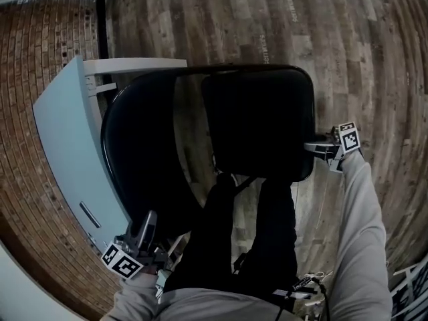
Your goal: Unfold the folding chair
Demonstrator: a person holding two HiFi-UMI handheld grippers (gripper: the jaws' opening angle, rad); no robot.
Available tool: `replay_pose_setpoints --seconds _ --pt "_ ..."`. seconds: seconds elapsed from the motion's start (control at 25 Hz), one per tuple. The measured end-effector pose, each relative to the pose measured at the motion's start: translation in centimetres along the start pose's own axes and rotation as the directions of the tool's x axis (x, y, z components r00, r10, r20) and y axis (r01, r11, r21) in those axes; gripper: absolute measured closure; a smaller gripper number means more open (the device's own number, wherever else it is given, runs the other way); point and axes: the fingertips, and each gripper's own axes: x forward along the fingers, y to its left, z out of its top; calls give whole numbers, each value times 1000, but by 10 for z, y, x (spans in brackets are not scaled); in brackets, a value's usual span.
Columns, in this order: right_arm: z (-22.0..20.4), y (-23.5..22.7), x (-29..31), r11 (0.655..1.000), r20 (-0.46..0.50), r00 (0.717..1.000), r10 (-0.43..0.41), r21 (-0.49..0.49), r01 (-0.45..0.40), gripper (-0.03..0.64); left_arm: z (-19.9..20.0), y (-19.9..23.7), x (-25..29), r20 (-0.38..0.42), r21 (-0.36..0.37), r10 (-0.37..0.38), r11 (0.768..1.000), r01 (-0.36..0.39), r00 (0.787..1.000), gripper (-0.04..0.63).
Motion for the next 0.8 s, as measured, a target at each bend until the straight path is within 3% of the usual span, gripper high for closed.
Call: replay_pose_setpoints --seconds 0.24,0.4,0.6,0.72,0.8 --pt "-6 -34 -23 1000 48 999 1 7 -1 457 -15 39 16 -21 -19 44 999 -44 999 523" --pt "-18 -56 -42 1000 115 993 -17 15 16 439 -24 45 31 -10 -58 -49 997 48 999 516" --pt "-14 -56 -43 1000 165 986 -2 -11 4 437 -23 44 37 -6 -57 -64 996 63 998 517" --pt "-13 -57 -48 994 218 970 -105 4 107 406 -24 43 37 -9 -34 -62 998 62 998 517" --pt "-13 -62 -59 966 267 930 -252 19 256 344 -23 44 37 -14 -7 -55 998 55 998 517"
